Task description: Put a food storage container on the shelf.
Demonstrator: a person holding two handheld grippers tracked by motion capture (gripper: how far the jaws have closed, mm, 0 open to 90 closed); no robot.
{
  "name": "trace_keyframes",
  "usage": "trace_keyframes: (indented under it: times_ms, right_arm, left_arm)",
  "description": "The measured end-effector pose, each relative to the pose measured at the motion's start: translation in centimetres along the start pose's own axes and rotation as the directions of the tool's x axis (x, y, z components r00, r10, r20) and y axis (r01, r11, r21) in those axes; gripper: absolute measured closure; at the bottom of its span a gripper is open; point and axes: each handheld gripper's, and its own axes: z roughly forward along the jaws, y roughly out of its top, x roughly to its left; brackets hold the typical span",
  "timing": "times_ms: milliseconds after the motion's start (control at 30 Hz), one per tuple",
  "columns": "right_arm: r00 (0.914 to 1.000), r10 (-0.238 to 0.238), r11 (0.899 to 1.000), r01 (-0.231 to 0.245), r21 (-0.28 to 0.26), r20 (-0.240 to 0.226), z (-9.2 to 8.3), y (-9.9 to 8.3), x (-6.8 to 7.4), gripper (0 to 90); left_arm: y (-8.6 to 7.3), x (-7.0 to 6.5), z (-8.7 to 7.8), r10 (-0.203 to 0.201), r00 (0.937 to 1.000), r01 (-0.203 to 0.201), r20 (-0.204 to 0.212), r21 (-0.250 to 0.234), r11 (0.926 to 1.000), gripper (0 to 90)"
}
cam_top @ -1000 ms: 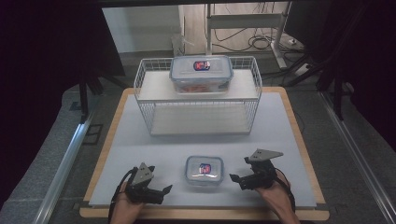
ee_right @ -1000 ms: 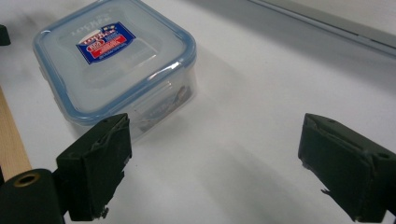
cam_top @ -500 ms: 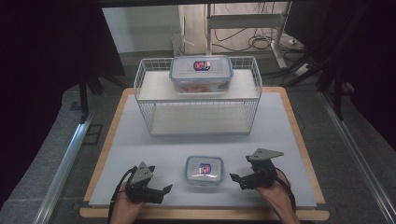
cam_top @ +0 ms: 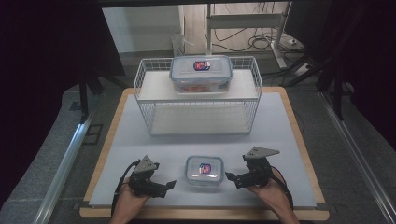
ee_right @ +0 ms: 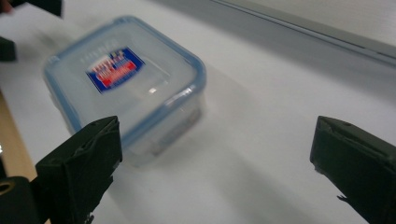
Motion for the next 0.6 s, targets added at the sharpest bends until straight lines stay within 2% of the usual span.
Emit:
trace_keyframes:
  times_ms: [33,67,100,133,167,200,233,267,400,467,500,533,567,600]
  right_arm:
    - [0.9988,0.034,0.999,-0.033,0.014,-0.035,0.2,0.2,0.0,2.2]
    - [0.9988,0.034,0.999,-0.033,0.014,-0.035,0.2,0.2,0.0,2.2]
    - [0.9980,0.042,0.999,-0.041,0.030,-0.046,0.3,0.4,0.1,2.9]
    - [0.9973,0.042,0.998,-0.039,0.049,-0.061,0.5,0.6,0.3,7.0]
    - [0.9973,0.042,0.998,-0.039,0.049,-0.061,0.5,0.6,0.3,7.0]
    - [0.9962,0.043,0.997,-0.039,0.063,-0.075,0.7,0.8,0.5,10.7]
    - [0.9962,0.043,0.997,-0.039,0.063,-0.075,0.7,0.8,0.5,10.7]
    - [0.9936,0.055,0.996,-0.048,0.074,-0.099,1.0,1.0,0.7,14.0]
    - [0.9898,0.068,0.993,-0.055,0.103,-0.125,1.7,1.2,0.8,16.4]
    - [0.9860,0.085,0.989,-0.066,0.129,-0.143,2.3,1.1,0.9,17.0]
    - [0.9778,0.118,0.986,-0.094,0.139,-0.173,2.9,1.1,0.9,18.2]
    - [0.9741,0.131,0.984,-0.106,0.144,-0.184,3.1,1.1,0.8,18.4]
    - [0.9704,0.143,0.982,-0.114,0.150,-0.195,3.3,1.2,0.8,18.8]
    - [0.9657,0.155,0.980,-0.123,0.158,-0.209,3.5,1.2,0.8,19.4]
  left_arm:
    - [0.6,0.3,0.4,-0.032,0.9984,0.032,0.046,0.000,0.9995,6.8]
    - [0.6,0.3,0.4,-0.032,0.9984,0.032,0.046,0.000,0.9995,7.5]
    - [1.0,0.4,0.7,-0.043,0.9968,0.043,0.067,0.002,0.9991,7.5]
    - [1.6,0.5,1.3,-0.036,0.9948,0.035,0.095,0.009,0.9994,10.0]
    - [1.6,0.5,1.3,-0.036,0.9948,0.035,0.095,0.009,0.9994,10.2]
    - [2.2,0.5,2.1,-0.033,0.9917,0.031,0.124,0.017,0.9994,10.5]
    - [2.2,0.5,2.1,-0.033,0.9917,0.031,0.124,0.017,0.9994,10.6]
    - [2.5,0.5,2.6,-0.035,0.9887,0.032,0.146,0.023,0.9992,10.6]
    - [3.1,0.4,4.3,-0.037,0.9779,0.026,0.206,0.055,0.9982,10.8]
    - [3.4,0.5,5.1,-0.061,0.9684,0.045,0.242,0.070,0.9965,11.4]
    - [3.5,0.5,5.3,-0.066,0.9657,0.049,0.251,0.074,0.9961,12.3]
    - [3.6,0.7,5.7,-0.082,0.9560,0.062,0.282,0.082,0.9947,13.3]
    - [3.6,0.7,5.7,-0.082,0.9560,0.062,0.282,0.082,0.9947,14.4]
    - [3.5,0.7,5.9,-0.104,0.9433,0.080,0.315,0.089,0.9928,15.5]
